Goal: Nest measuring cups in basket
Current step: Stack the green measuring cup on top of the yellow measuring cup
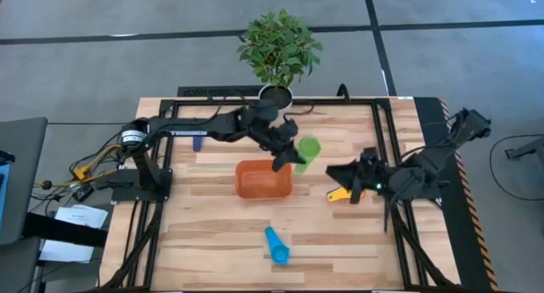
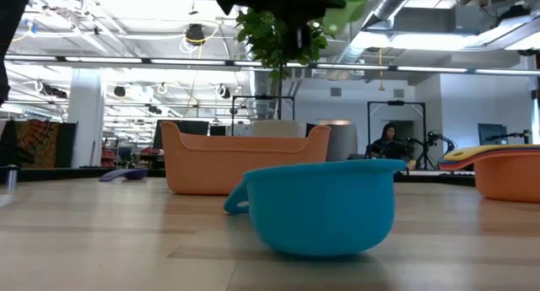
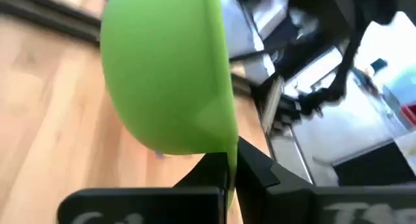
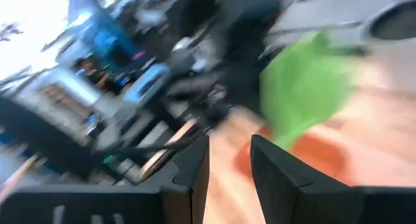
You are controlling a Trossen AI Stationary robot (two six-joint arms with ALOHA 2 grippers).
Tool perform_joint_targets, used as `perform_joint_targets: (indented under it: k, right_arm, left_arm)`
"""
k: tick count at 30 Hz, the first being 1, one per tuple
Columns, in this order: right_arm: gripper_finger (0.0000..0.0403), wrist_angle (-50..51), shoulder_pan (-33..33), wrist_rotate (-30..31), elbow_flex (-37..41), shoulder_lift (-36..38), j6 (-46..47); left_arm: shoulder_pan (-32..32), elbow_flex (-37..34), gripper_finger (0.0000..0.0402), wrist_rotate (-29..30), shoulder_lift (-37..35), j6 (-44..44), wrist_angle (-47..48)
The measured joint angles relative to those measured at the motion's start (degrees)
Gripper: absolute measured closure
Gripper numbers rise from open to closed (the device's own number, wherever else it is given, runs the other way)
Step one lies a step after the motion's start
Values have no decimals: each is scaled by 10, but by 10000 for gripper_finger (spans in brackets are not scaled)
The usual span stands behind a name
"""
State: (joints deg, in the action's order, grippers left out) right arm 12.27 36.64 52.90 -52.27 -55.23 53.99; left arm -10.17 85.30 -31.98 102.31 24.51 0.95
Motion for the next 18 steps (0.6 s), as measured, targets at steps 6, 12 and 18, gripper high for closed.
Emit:
perform_joint_targets:
  k: [6,12,18]
  right_arm:
    - [286,48,-29,54,-1,30,-33]
    - [291,88,-103,-9,0,7,-100]
    - [263,89,-150,-79,-10,-40,-278]
  left_arm:
    - [11,-1,402,-27,35,-4,51]
    - [13,2,401,-11,40,29,42]
    - [5,2,401,-37,39,64,50]
